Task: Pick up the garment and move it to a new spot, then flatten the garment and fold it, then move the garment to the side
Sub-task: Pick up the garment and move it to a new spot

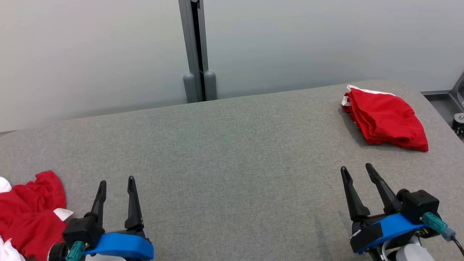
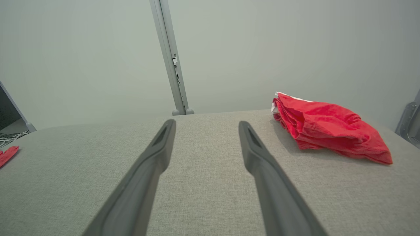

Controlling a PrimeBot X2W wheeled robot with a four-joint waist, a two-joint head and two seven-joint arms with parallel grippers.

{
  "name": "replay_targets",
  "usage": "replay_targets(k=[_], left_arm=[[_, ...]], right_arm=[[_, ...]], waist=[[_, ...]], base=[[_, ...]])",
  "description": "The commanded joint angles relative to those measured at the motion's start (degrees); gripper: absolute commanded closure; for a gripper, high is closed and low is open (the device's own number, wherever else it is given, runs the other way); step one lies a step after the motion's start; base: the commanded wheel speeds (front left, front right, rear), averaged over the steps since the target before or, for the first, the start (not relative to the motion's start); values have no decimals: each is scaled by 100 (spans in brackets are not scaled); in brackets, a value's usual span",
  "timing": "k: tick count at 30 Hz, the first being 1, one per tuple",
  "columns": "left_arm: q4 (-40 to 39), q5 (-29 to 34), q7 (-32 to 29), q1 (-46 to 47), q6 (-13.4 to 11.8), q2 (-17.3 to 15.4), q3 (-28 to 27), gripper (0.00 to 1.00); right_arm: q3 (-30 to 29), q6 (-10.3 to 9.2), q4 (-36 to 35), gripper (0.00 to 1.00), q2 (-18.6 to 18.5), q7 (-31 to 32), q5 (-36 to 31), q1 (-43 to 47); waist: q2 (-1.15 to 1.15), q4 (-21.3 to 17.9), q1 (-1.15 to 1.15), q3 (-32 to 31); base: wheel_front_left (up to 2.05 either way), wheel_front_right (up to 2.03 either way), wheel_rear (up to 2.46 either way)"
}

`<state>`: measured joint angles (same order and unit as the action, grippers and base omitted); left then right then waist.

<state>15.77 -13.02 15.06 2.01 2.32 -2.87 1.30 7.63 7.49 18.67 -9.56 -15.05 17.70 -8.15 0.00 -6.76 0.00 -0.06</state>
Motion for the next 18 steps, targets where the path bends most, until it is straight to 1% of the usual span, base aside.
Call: replay_targets(k=[1, 4, 9, 14, 18], left_arm=[[16, 21, 16, 71, -12, -4, 22, 0], [36, 49, 16, 71, -31, -4, 37, 0], [118, 105, 16, 112, 8, -4, 12, 0], [199, 116, 16, 141, -38, -4, -6, 0], [270, 162, 16, 154, -58, -3, -73, 0]], right_arm=[[10, 1, 14, 0, -18, -14, 18, -72], [22, 1, 24, 0, -18, -14, 58, -70], [94, 1, 28, 0, -24, -14, 119, -99], [161, 1, 75, 0, -24, -14, 168, -78], [214, 1, 106, 0, -10, -15, 206, -77]], waist=[[0, 12, 0, 1], [0, 45, 0, 9], [0, 199, 0, 21], [0, 513, 0, 19], [0, 841, 0, 7]], base=[[0, 0, 0], [0, 0, 0], [0, 0, 0], [0, 0, 0], [0, 0, 0]])
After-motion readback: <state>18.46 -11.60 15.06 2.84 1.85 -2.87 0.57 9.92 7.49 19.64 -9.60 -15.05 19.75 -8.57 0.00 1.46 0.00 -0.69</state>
